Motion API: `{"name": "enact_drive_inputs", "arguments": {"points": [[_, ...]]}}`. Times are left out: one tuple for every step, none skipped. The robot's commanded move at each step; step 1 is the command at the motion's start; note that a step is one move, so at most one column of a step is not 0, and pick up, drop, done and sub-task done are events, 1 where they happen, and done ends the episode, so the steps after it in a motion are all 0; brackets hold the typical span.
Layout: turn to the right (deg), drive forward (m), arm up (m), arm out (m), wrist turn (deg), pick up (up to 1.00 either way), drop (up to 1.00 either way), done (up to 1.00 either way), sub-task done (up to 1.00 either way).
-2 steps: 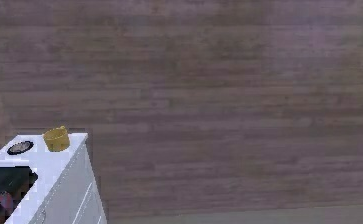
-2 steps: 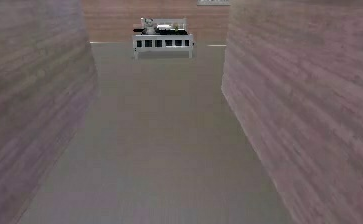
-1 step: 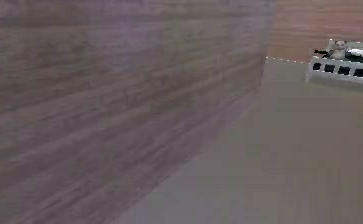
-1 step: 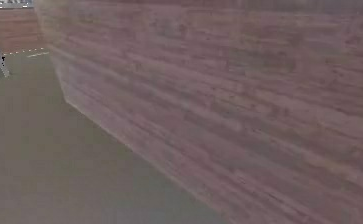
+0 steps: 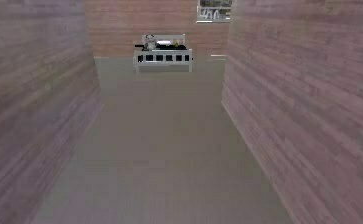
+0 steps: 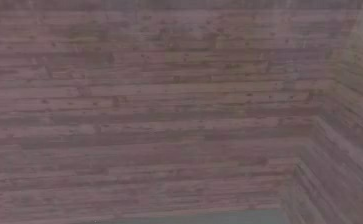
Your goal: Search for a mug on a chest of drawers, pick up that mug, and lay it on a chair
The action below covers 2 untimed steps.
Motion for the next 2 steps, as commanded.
{"name": "enact_drive_inputs", "arguments": {"points": [[9.0,0.0,0.0,0.0,0.0,0.0,0.0,0.0,0.0],[0.0,0.05,0.0,0.0,0.0,0.0,0.0,0.0,0.0]]}}
